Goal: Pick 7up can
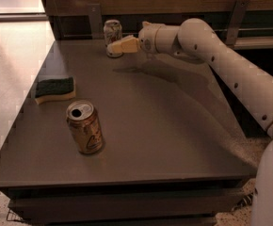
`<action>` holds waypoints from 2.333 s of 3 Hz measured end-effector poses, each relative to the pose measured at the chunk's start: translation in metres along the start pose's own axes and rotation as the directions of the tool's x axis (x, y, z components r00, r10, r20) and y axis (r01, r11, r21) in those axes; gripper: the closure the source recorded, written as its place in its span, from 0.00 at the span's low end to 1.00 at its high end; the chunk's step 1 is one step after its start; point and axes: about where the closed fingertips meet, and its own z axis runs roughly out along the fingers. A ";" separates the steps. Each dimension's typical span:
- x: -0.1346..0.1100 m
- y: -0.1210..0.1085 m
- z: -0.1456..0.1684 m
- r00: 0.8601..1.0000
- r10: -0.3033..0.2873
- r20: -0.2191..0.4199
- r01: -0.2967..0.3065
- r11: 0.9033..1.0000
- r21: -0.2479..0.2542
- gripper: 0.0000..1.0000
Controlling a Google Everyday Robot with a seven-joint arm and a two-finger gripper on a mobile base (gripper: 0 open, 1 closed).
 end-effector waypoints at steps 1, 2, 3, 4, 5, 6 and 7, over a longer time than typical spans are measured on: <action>0.000 -0.007 0.014 1.000 0.002 -0.002 -0.002 1.000 -0.017 0.00; -0.003 -0.007 0.038 1.000 0.010 0.020 -0.009 0.999 -0.052 0.00; -0.004 -0.001 0.054 0.999 0.022 0.042 -0.019 0.997 -0.081 0.00; 0.000 0.008 0.067 0.998 0.038 0.054 -0.033 0.994 -0.101 0.25; 0.000 0.009 0.069 0.998 0.038 0.053 -0.032 0.994 -0.105 0.49; 0.000 0.013 0.072 0.998 0.038 0.052 -0.032 0.993 -0.111 0.82; 0.000 0.016 0.075 0.998 0.039 0.051 -0.032 0.993 -0.116 1.00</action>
Offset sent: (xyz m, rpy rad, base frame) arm 0.0420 0.0310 -0.0025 0.0408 -0.0009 0.0643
